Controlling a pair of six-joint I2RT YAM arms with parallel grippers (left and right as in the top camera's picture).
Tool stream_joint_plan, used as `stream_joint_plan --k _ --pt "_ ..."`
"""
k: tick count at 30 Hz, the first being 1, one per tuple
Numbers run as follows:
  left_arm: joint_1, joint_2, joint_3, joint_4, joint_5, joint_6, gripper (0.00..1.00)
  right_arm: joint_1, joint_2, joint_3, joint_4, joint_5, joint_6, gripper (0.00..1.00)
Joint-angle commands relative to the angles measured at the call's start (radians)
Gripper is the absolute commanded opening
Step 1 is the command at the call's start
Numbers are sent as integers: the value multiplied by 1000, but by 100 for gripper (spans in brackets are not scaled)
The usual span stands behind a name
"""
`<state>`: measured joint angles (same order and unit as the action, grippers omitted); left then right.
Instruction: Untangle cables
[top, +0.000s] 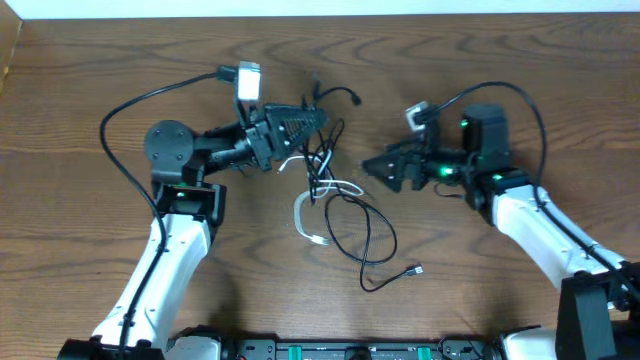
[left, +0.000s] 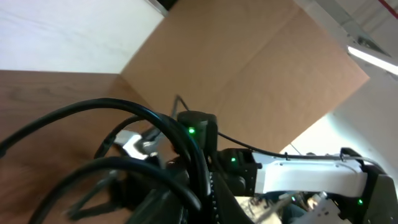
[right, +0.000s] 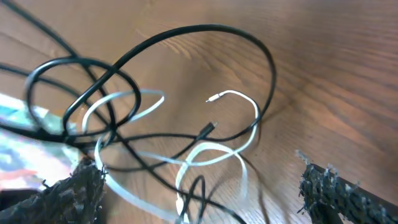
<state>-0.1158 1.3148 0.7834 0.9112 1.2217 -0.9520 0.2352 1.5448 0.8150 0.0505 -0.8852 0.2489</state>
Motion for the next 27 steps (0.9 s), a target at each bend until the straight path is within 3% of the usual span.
stream_joint_plan --k 1,6,11,27 --pt "-54 -8 19 7 22 96 8 49 5 1 3 163 138 99" --pt "-101 -8 19 6 24 243 8 80 5 1 14 168 302 99" --pt "-127 -7 19 6 24 328 8 117 5 1 14 145 326 99" --pt "-139 -7 19 6 24 291 8 175 5 1 44 230 303 99"
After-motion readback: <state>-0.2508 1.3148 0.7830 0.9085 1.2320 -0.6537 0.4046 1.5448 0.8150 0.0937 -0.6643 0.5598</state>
